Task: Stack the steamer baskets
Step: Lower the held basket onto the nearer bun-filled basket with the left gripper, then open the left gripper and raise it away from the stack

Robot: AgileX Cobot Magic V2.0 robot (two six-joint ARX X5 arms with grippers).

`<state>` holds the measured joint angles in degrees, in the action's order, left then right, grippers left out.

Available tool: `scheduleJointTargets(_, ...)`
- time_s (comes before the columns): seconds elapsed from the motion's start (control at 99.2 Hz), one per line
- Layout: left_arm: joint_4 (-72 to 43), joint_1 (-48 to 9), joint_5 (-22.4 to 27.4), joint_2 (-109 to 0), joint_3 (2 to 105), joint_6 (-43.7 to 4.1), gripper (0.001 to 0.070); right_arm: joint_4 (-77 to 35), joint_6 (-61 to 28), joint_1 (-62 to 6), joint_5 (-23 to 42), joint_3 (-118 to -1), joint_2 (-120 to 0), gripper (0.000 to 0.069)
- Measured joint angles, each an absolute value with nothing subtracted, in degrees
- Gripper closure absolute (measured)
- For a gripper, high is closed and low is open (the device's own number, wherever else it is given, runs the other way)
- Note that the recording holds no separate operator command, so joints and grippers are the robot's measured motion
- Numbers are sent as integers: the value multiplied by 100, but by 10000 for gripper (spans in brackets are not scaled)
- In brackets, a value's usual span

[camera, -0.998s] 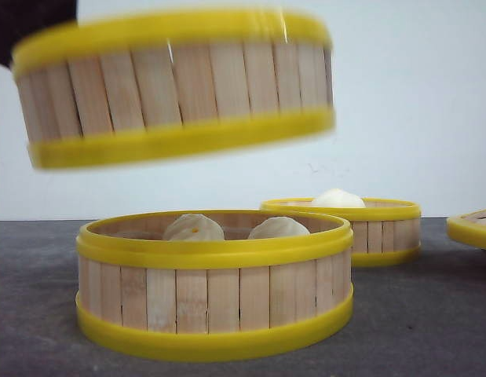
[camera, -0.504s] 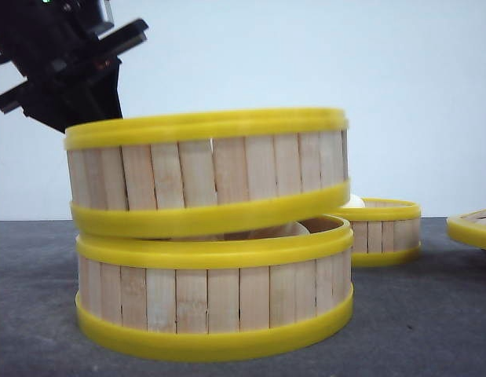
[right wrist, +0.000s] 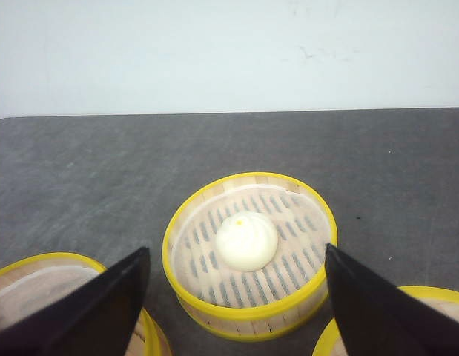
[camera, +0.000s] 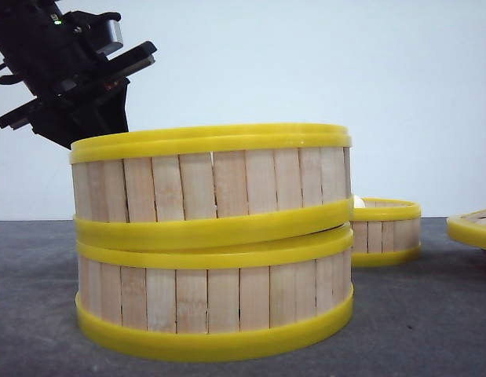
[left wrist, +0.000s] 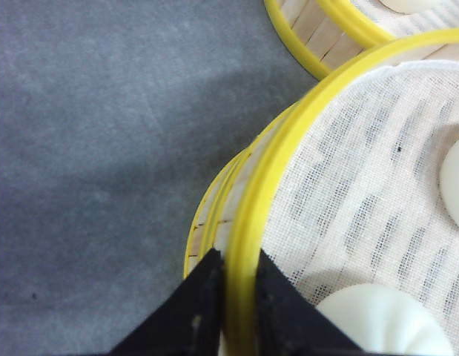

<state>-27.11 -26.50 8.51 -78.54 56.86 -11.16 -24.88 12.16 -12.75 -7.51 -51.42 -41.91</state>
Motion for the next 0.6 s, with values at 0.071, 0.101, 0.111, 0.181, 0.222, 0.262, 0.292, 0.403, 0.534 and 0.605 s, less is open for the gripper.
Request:
scheduleJointTargets(0.071, -2689, -2650, 851, -7896, 5686, -1118, 682, -2491, 1216, -1275, -751, -5142, -4191, 225)
scheduleJointTargets(0.101, -2679, -2650, 854, -7915, 5686, -1118, 682, -2491, 1216, -1275, -751, -5142, -4191, 225)
scheduleJointTargets(0.111, -2676, -2650, 854, -7920, 5688, -1118, 682, -2491, 1216, -1275, -751, -5142, -4191, 225)
scheduleJointTargets(0.181, -2665, -2650, 856, -7955, 5695, -1118, 682, -2491, 1216, -1275, -751, -5142, -4193, 225)
scheduleJointTargets(0.222, -2661, -2650, 856, -7961, 5695, -1118, 682, -2491, 1216, -1275, -751, -5142, -4193, 225)
scheduleJointTargets(0.262, -2655, -2650, 856, -7966, 5695, -1118, 682, -2491, 1216, -1275, -751, -5142, -4193, 225)
scheduleJointTargets(0.292, -2652, -2650, 858, -7972, 5697, -1118, 681, -2491, 1216, -1275, -751, -5142, -4193, 225)
scheduleJointTargets(0.403, -2641, -2650, 873, -7988, 5704, -1120, 674, -2491, 1216, -1275, -751, -5142, -4193, 225)
scheduleJointTargets(0.534, -2630, -2650, 888, -7994, 5704, -1127, 621, -2491, 1216, -1275, -751, -5142, -4193, 225)
scheduleJointTargets(0.605, -2630, -2650, 888, -8003, 5704, -1127, 552, -2491, 1216, -1275, -753, -5142, -4193, 225)
